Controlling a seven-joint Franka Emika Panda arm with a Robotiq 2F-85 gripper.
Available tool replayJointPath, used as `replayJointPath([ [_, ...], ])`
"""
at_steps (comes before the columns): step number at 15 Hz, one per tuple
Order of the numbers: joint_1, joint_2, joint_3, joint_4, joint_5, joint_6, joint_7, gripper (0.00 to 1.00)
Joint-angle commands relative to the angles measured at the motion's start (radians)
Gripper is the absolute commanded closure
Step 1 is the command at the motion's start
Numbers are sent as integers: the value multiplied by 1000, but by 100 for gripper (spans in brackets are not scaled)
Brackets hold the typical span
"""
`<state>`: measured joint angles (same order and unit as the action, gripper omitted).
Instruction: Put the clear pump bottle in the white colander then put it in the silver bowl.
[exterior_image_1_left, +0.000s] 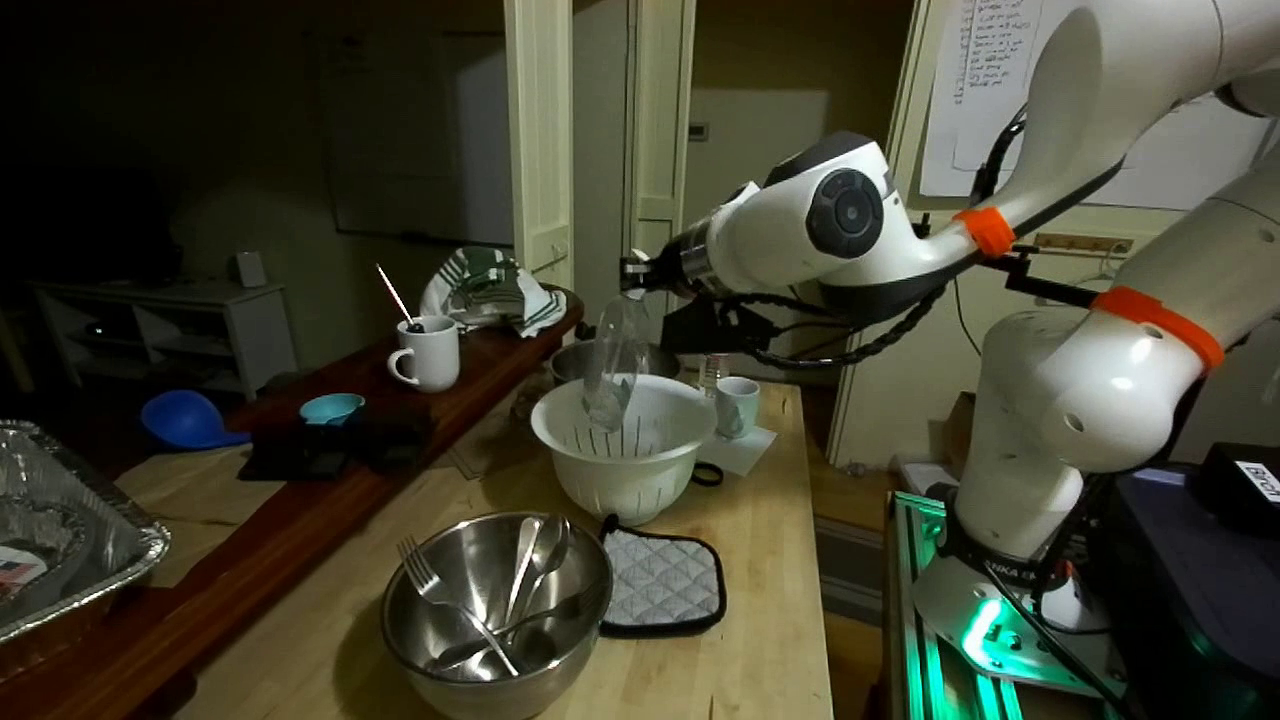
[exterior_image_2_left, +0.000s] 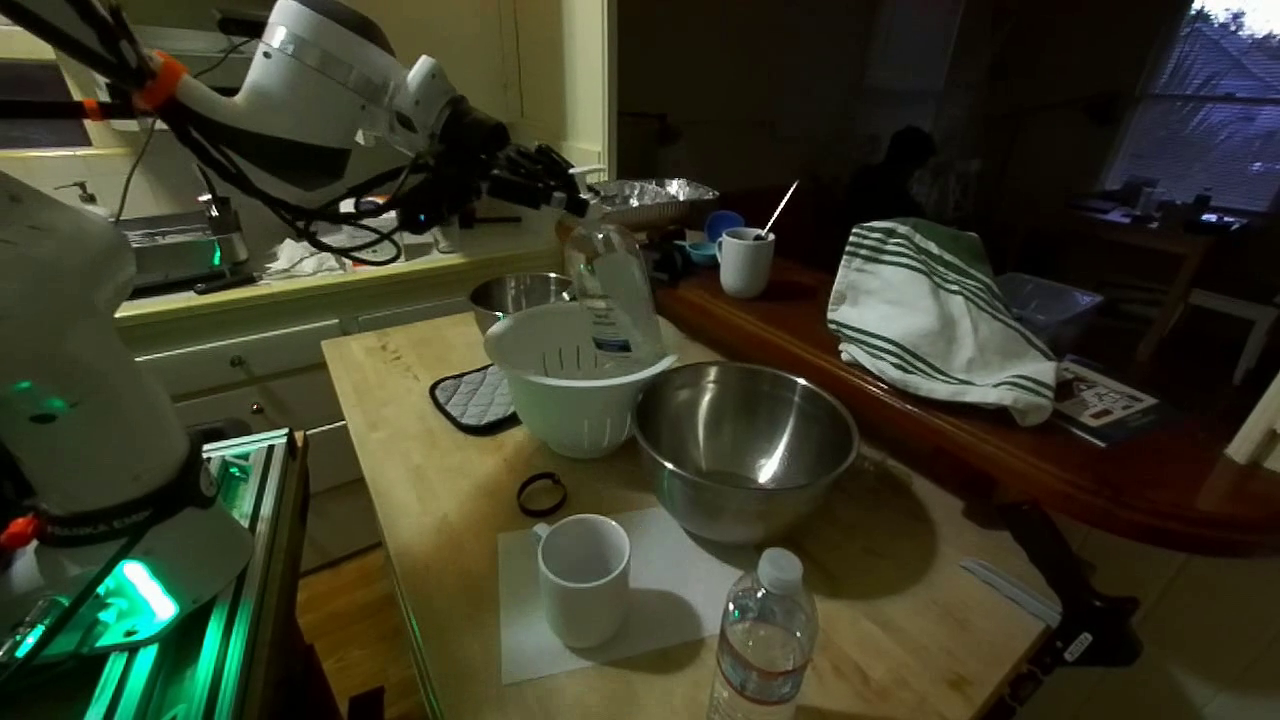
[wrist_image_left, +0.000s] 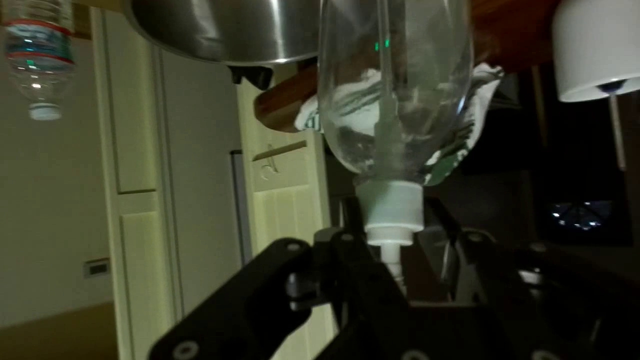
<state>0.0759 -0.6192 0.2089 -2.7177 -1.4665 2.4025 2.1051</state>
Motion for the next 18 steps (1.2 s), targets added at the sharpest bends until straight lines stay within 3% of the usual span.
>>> replayJointPath([
  [1,73,107,-60,75,-144,125,76,91],
  [4,126,132,-71,45,-92,173,37,91],
  [5,110,145,-54,30,-91,197,59,91],
  [10,98,195,-38,6,-98,105,129,91],
  [11,93,172,-33,-9,-96,71,145,41],
  [12,112,144,-45,-24,-97,31,157,39],
  [15,128,113,-20,-2,-184,-54,111,18],
  [17,173,6,-10,-23,-173,-75,38,2],
  [18,197,-48,-2,-35,-154,-87,-10,0],
])
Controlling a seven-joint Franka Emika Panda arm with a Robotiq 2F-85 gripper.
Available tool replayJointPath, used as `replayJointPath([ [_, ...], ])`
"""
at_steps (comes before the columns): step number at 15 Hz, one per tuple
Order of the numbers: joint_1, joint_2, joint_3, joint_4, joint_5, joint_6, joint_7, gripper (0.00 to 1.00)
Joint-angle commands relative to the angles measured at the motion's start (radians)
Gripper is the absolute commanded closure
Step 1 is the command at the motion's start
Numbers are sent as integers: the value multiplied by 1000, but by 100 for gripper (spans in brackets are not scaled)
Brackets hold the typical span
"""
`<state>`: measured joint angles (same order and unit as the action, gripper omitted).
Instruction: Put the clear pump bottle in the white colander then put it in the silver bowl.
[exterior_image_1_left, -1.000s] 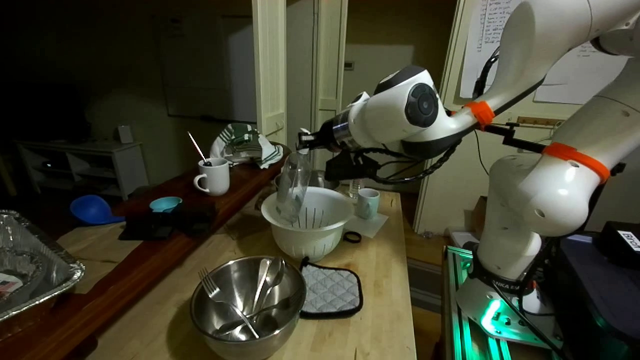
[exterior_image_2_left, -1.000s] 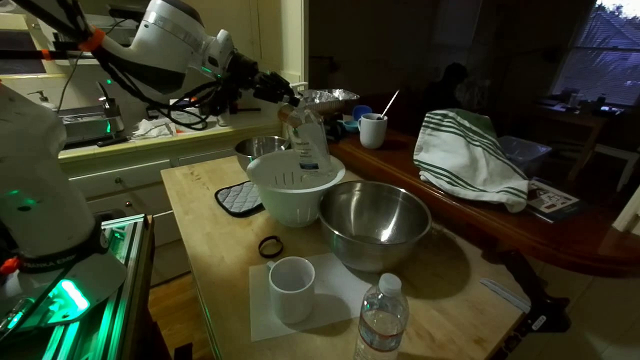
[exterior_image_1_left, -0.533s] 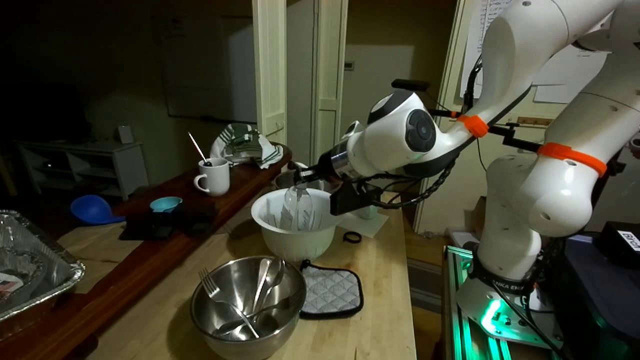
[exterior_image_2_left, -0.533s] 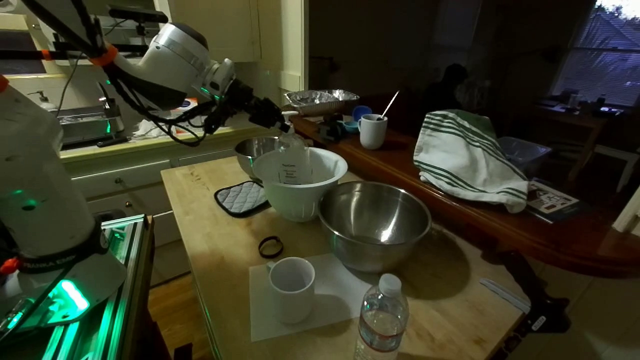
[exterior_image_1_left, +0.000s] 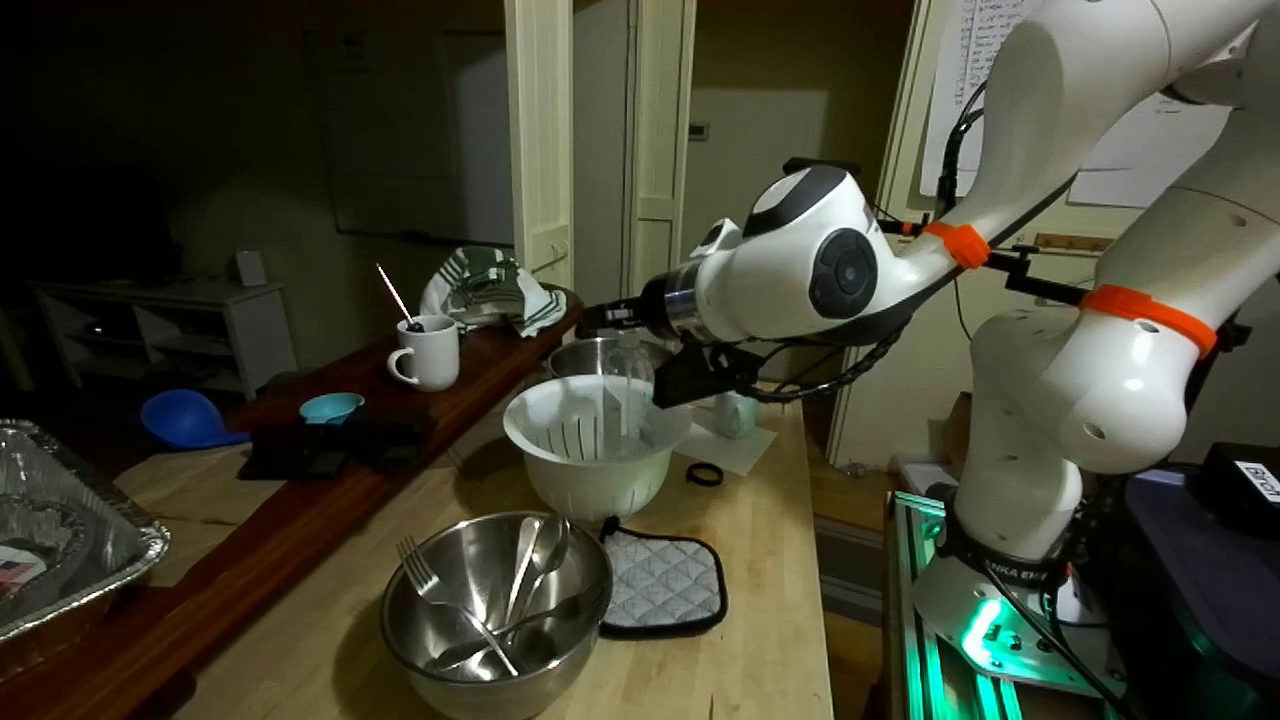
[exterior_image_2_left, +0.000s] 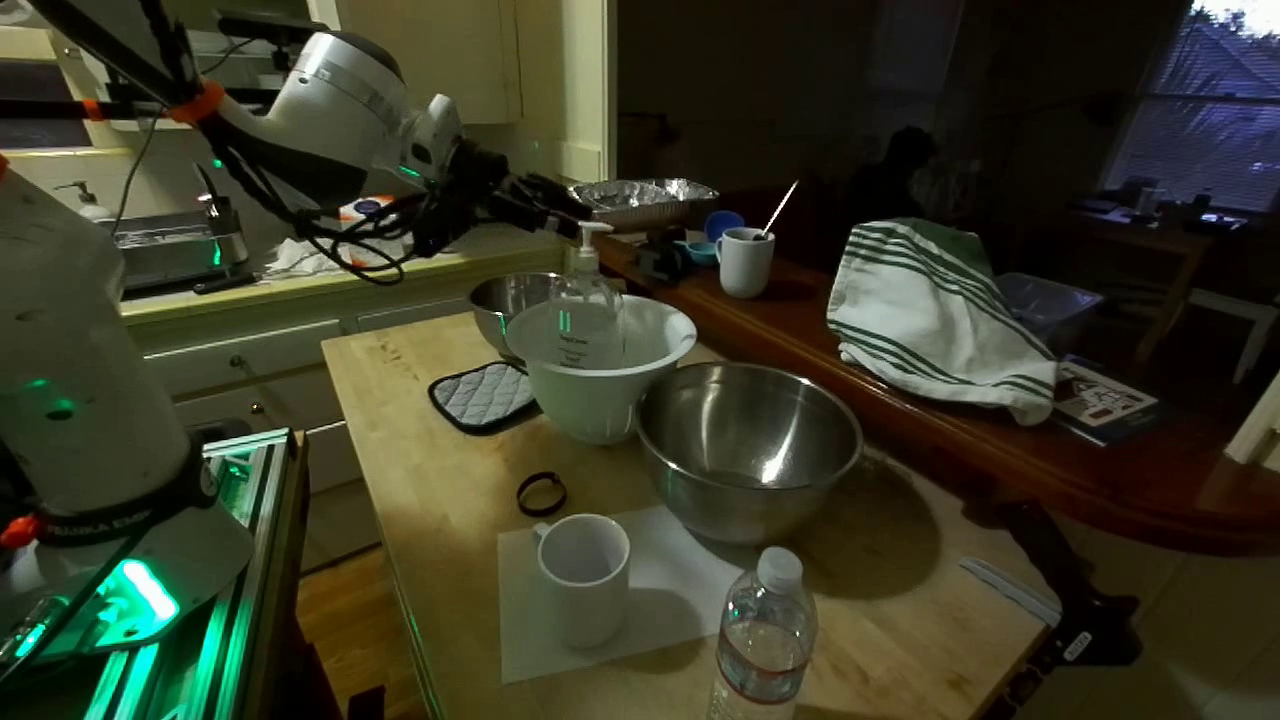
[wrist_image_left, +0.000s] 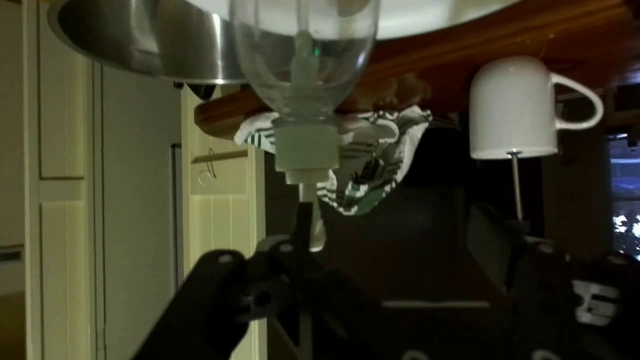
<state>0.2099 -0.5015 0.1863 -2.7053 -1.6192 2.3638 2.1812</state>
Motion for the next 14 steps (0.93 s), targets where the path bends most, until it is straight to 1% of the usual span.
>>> replayJointPath([
  [1,84,-217,16,-55,-7,-34,-124,0],
  [3,112,-293,-26,-56,-73,39,-157,0],
  [4,116,-325,-48,-54,-84,47,-160,0],
  [5,115,-354,-78,-60,-111,64,-146,0],
  [6,112,-375,-124,-66,-163,105,-116,0],
  [7,105,-382,-177,-64,-216,150,-103,25],
  [8,92,-375,-218,-62,-270,168,-82,25],
  [9,89,-350,-277,-41,-349,206,-51,34],
  [11,109,-275,-382,-1,-491,271,28,50],
  [12,140,-223,-421,29,-541,289,55,58],
  [14,202,-128,-475,78,-605,313,98,72],
])
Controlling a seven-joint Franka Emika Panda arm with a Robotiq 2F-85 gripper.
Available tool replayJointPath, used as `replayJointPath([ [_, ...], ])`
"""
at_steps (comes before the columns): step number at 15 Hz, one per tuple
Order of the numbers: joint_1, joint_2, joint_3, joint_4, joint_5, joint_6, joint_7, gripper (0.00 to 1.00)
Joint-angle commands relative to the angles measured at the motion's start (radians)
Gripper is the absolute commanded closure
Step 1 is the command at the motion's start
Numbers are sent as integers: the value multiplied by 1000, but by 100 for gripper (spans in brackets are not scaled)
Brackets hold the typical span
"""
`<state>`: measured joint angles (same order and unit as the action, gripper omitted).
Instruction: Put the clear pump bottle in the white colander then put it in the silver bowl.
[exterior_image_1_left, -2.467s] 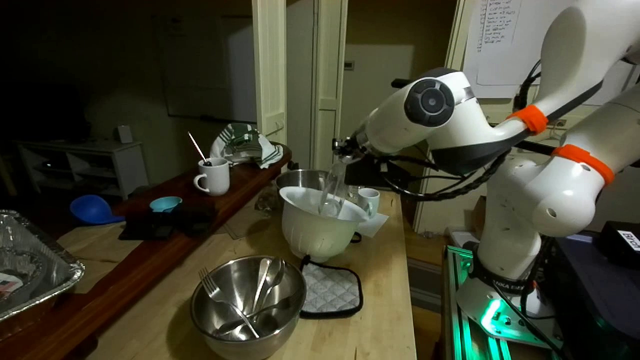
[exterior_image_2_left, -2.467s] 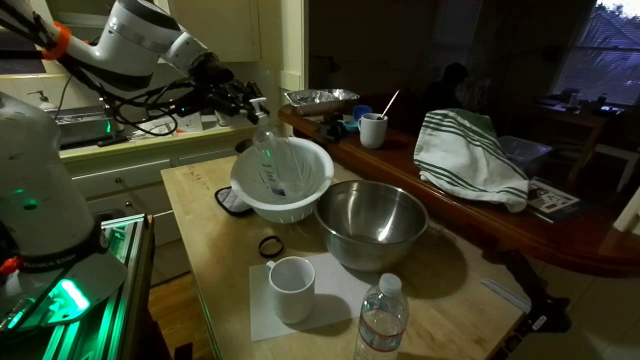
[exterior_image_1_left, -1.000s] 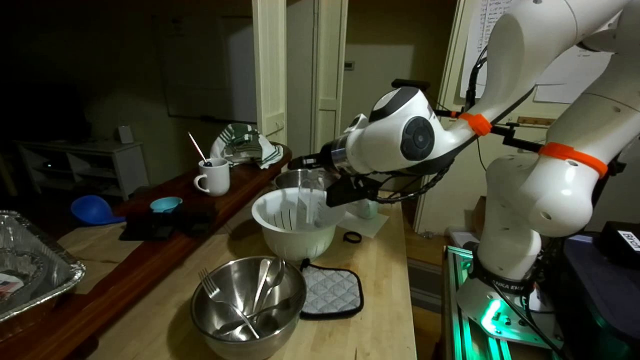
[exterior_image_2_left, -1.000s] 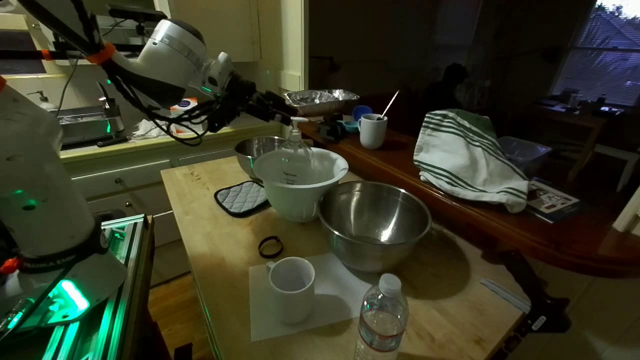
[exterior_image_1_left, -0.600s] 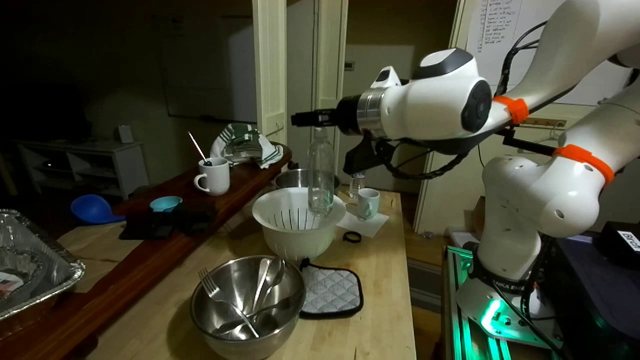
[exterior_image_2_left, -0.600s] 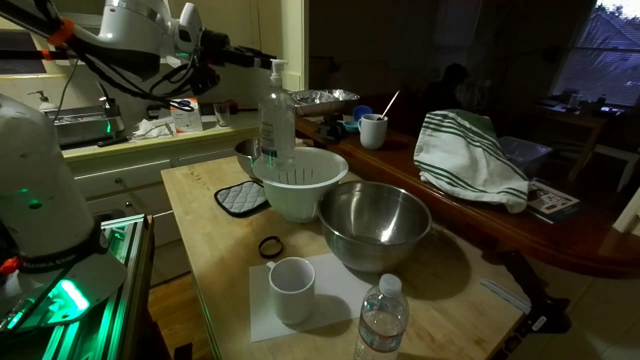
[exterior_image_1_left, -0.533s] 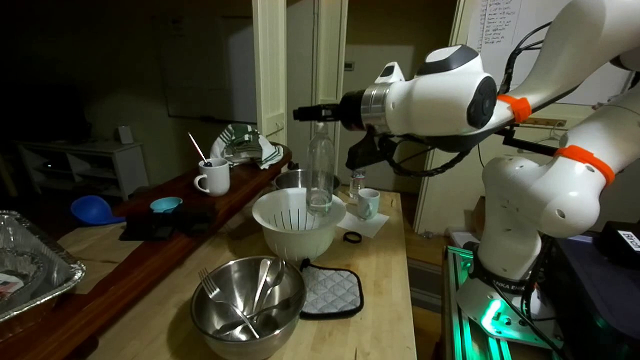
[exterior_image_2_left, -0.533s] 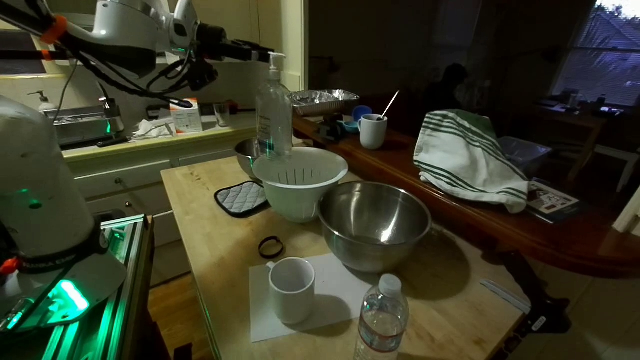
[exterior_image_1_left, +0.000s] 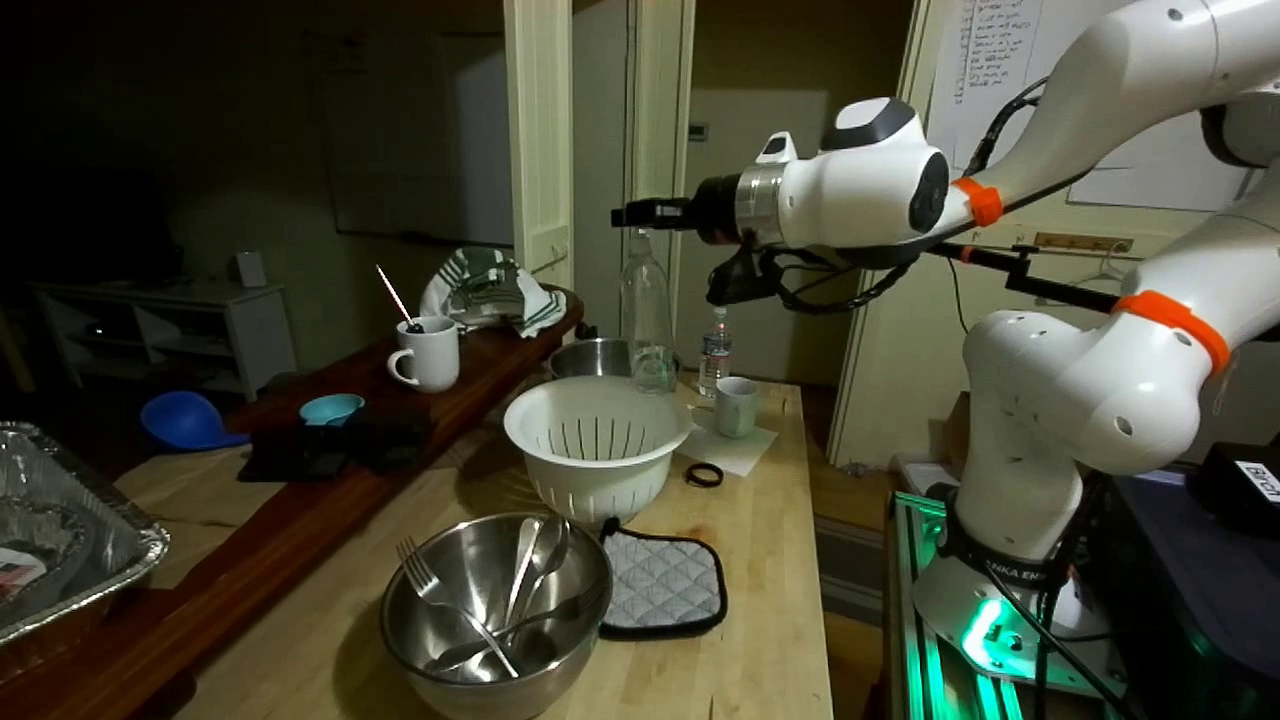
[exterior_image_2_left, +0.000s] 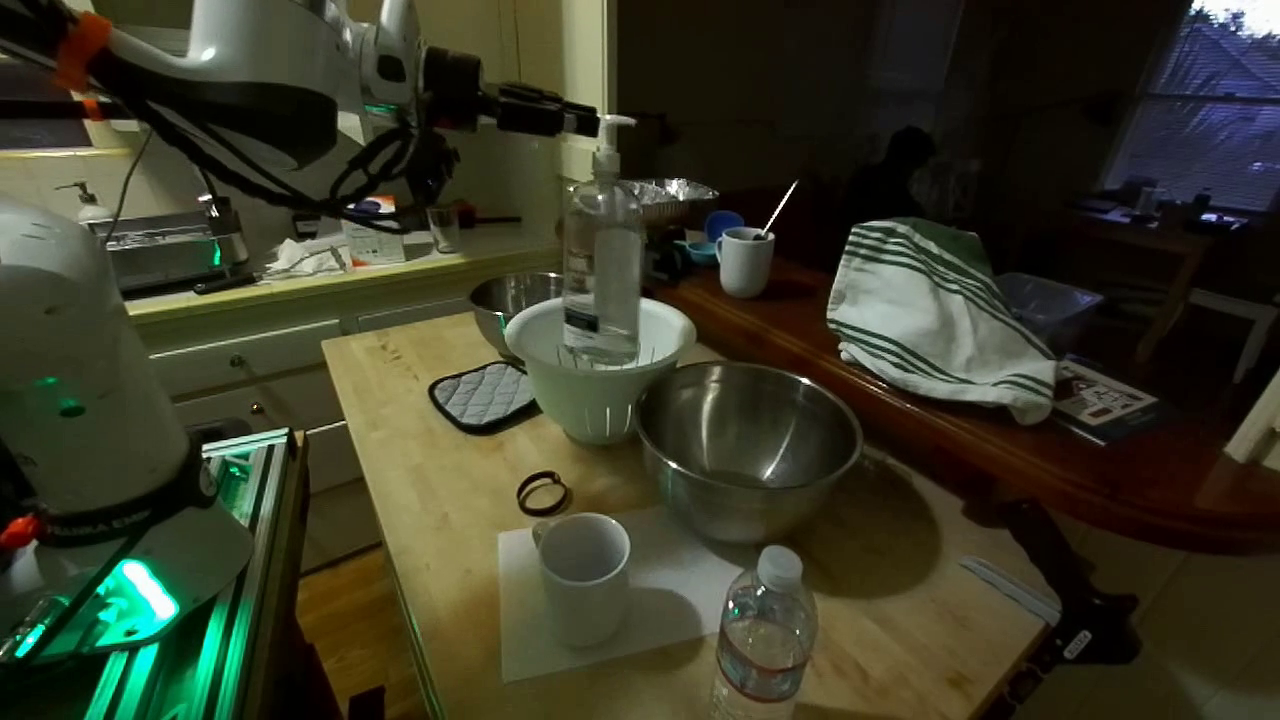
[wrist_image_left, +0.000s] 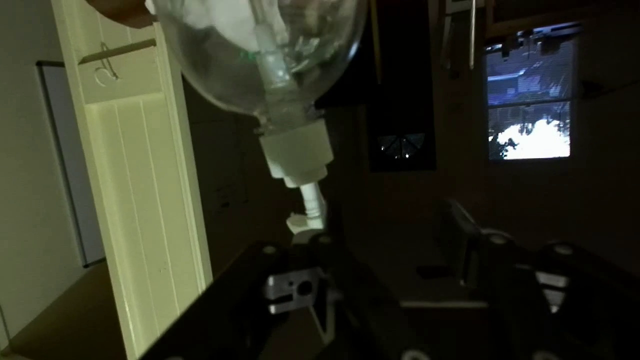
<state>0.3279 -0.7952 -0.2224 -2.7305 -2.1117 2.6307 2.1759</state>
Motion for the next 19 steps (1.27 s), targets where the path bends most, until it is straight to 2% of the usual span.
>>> replayJointPath([
  [1,123,215,-89,131,-138,58,129,81],
  [3,185,280,-107,169,-153,60,153,96],
  [5,222,310,-104,177,-147,42,161,100],
  [8,273,356,-100,186,-147,41,192,100],
  [13,346,436,-124,225,-178,118,197,100],
  [14,361,446,-133,237,-192,156,197,95],
  [15,374,460,-145,250,-210,182,212,73],
  [16,386,460,-157,260,-231,203,229,71],
  [17,358,424,-124,217,-165,143,160,95],
  [19,372,438,-139,236,-185,165,174,82],
])
